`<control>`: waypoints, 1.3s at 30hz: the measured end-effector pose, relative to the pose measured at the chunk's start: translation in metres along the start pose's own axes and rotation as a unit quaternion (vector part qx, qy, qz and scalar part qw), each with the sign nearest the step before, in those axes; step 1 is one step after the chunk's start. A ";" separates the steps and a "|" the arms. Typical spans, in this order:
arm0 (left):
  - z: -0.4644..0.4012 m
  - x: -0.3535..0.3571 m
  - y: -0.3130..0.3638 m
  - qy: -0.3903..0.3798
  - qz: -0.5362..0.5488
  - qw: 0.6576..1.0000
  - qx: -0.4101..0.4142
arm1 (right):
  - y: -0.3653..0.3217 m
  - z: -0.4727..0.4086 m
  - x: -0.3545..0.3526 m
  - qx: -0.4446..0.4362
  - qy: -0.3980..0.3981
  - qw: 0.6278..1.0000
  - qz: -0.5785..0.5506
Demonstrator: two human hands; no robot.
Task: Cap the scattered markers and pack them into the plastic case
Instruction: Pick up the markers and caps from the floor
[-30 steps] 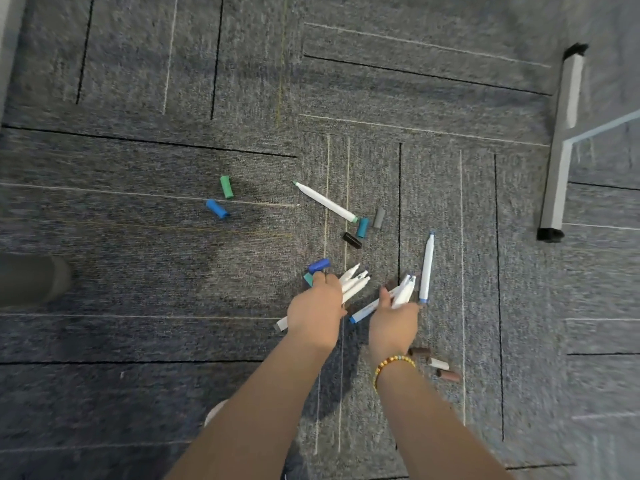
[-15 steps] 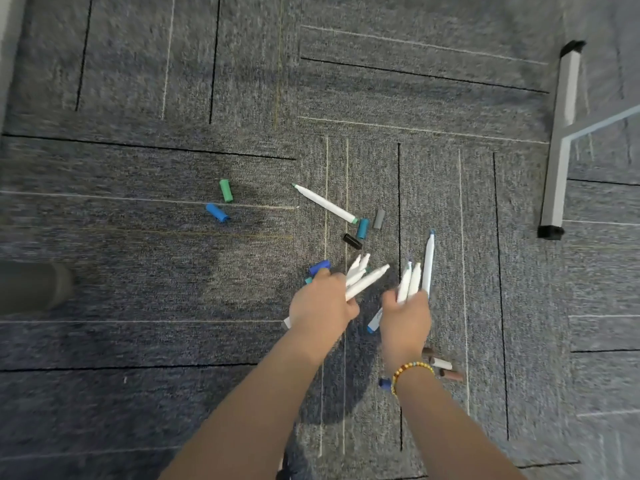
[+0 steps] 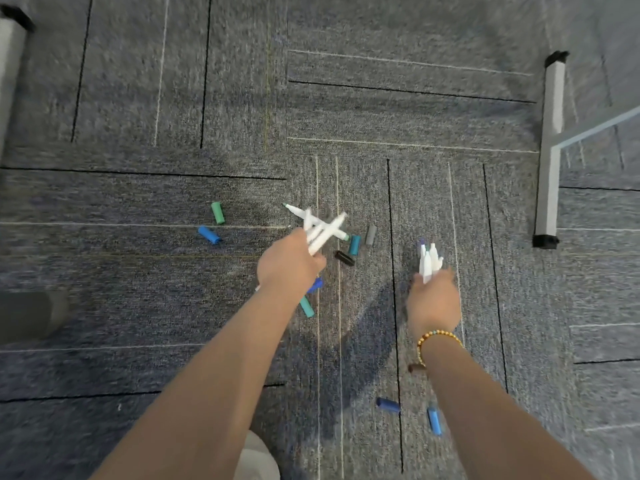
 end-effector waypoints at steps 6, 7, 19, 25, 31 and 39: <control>-0.019 0.006 0.004 0.025 0.267 0.933 -0.240 | -0.004 -0.014 -0.001 0.025 -0.059 0.998 -0.030; -0.022 0.007 0.005 0.039 0.300 0.915 -0.266 | -0.004 -0.015 0.000 0.031 -0.063 0.997 -0.035; -0.037 0.020 0.018 0.071 0.127 0.962 -0.229 | -0.004 -0.017 0.007 0.024 -0.087 0.996 0.002; -0.028 0.014 0.008 0.032 0.040 0.986 -0.159 | -0.005 -0.016 0.004 0.023 -0.085 0.996 -0.003; -0.004 -0.021 -0.014 0.052 0.130 0.979 -0.148 | -0.009 -0.007 -0.008 -0.015 -0.073 0.997 0.015; 0.034 -0.069 -0.035 -0.005 0.252 0.953 -0.171 | -0.063 0.057 -0.030 0.006 -0.158 0.949 -0.273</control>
Point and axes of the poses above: each hand's wrist, its own z-axis away from the middle knuckle, its own x-axis out of the palm, y = z × x, the point moved 3 cm from there along -z, towards the middle knuckle, and after that the axes turned 11 degrees about y, right-handed, at the moved point
